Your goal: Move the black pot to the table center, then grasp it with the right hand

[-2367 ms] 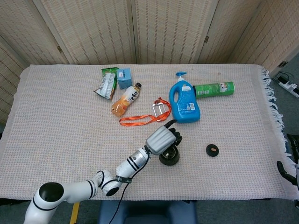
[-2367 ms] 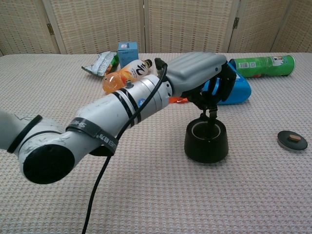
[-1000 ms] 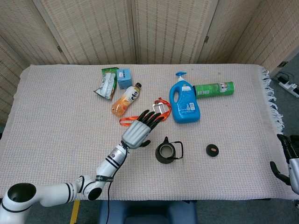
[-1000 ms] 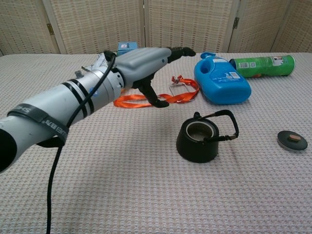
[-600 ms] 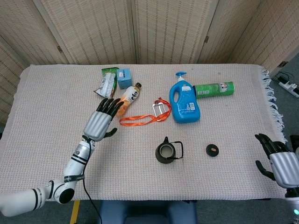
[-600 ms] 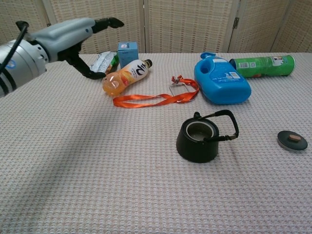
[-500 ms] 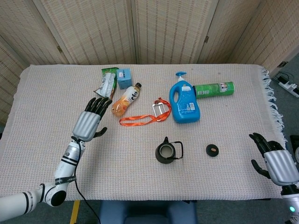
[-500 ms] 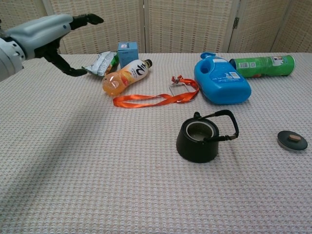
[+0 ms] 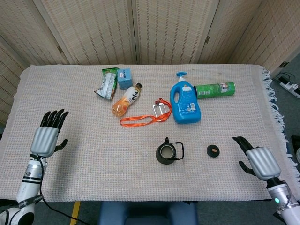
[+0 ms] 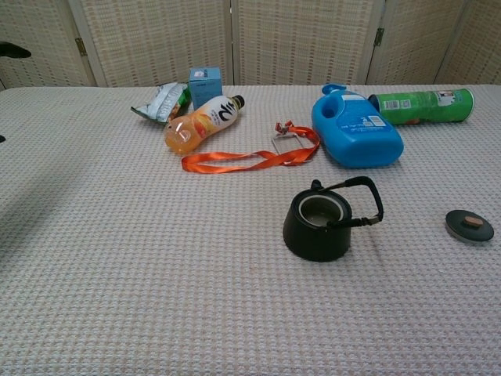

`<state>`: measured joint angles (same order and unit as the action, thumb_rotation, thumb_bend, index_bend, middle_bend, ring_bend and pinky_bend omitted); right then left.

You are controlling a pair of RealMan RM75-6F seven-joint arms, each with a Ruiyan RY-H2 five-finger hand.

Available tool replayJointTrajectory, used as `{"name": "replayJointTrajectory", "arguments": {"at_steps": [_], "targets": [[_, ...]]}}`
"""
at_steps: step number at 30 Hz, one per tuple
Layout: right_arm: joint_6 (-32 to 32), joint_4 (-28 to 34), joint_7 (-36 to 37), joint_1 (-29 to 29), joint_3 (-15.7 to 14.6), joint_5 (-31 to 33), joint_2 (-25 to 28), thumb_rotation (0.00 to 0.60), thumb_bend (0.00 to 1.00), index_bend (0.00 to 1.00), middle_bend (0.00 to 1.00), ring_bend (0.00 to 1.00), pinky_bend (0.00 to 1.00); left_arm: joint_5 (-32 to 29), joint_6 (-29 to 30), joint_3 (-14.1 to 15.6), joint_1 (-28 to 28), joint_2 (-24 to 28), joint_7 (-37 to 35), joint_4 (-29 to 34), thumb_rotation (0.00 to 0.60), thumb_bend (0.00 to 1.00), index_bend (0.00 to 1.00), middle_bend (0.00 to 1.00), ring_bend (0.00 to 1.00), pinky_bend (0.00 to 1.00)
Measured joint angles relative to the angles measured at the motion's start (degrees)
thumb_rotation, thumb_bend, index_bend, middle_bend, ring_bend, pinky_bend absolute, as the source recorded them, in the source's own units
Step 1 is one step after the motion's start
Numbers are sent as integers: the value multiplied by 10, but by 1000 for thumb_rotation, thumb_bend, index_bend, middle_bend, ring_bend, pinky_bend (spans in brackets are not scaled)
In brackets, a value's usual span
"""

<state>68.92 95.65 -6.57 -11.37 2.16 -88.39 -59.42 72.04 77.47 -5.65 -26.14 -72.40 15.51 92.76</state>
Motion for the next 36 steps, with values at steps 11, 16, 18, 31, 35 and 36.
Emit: {"name": "replayJointTrajectory", "arguments": {"at_steps": [11, 16, 18, 31, 35, 36], "targets": [[-175, -16, -87, -112, 16, 104, -46, 600, 373, 131, 223, 761, 724, 25, 36, 10, 47, 24, -24, 17, 600, 240, 47, 0, 0, 0], [-195, -38, -127, -137, 19, 135, -84, 600, 336, 172, 251, 777, 744, 28, 35, 10, 57, 30, -30, 20, 600, 240, 37, 0, 0, 0], [-198, -42, -139, -143, 16, 140, -94, 600, 334, 180, 257, 777, 745, 27, 31, 10, 59, 31, -32, 21, 600, 240, 33, 0, 0, 0], [-188, -69, -183, -156, -2, 162, -131, 600, 241, 204, 275, 786, 755, 29, 19, 1, 68, 33, -35, 24, 600, 239, 26, 0, 0, 0], [-183, -76, -190, -159, -4, 170, -140, 600, 236, 241, 289, 788, 755, 30, 17, -1, 70, 32, -37, 21, 600, 240, 27, 0, 0, 0], [-181, -77, -190, -159, -5, 170, -141, 600, 236, 248, 294, 790, 755, 29, 16, -2, 71, 32, -38, 21, 600, 240, 26, 0, 0, 0]]}}
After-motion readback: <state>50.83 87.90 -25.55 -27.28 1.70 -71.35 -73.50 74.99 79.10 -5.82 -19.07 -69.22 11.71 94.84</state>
